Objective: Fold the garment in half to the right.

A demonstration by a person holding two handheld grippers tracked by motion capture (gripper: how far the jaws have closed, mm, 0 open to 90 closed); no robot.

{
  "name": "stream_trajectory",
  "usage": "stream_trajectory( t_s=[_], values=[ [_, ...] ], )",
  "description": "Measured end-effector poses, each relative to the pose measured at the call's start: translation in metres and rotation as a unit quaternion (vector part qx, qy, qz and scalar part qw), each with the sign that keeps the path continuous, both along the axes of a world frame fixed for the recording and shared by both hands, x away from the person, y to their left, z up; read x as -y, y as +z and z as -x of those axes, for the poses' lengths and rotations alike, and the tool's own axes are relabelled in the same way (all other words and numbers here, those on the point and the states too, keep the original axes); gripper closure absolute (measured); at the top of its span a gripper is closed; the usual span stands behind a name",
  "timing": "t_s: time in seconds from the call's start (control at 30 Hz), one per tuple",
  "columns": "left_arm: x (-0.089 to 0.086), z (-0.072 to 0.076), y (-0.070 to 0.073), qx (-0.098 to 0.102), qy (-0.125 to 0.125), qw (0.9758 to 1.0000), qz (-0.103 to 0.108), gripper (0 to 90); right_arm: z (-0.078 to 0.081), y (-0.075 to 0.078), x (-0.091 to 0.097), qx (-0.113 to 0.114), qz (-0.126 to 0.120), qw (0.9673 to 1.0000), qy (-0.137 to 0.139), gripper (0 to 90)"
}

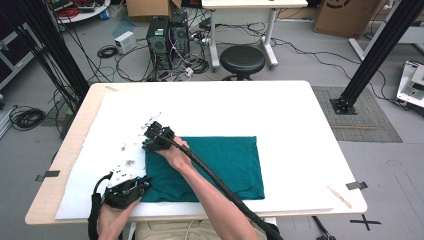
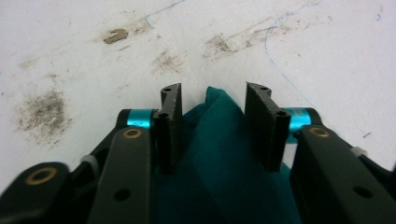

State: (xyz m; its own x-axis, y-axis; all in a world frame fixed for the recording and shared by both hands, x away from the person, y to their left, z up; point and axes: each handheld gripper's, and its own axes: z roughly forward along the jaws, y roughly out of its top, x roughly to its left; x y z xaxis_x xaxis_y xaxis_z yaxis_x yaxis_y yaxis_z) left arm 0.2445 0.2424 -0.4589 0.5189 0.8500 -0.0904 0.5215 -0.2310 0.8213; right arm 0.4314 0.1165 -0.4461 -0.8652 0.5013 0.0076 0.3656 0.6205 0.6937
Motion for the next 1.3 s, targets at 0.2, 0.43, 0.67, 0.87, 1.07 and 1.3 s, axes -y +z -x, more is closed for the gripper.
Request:
stream_trajectory(
  t_s=[0.2,0.43,0.67,0.87,1.07,1.3],
  values=[
    [0.0,0.0,0.0,0.001,0.0,1.0,-0.003,82.3,0.001,0.0,-0.001,0.005,0.002,1.0,0.002,68.9],
    [-0.002,-0.001,0.0,-0.008,-0.001,0.9999,0.009,82.4,0.002,0.0,-0.002,0.013,0.005,0.9999,0.009,81.9],
    [-0.009,-0.002,0.002,-0.01,-0.005,0.9991,0.042,82.7,0.005,0.005,-0.002,0.029,0.018,0.9993,0.017,83.2],
    [-0.014,0.001,0.013,0.004,-0.014,0.9981,0.06,82.7,0.005,0.015,0.001,0.024,0.002,0.9994,0.024,83.2],
    [-0.022,0.006,0.028,0.024,-0.021,0.9982,0.051,82.8,0.008,0.028,0.0,0.037,-0.021,0.9986,0.031,83.2],
    [-0.037,0.009,0.038,0.03,-0.021,0.9977,0.057,82.9,0.009,0.038,-0.007,0.045,-0.039,0.9976,0.037,83.2]
  ],
)
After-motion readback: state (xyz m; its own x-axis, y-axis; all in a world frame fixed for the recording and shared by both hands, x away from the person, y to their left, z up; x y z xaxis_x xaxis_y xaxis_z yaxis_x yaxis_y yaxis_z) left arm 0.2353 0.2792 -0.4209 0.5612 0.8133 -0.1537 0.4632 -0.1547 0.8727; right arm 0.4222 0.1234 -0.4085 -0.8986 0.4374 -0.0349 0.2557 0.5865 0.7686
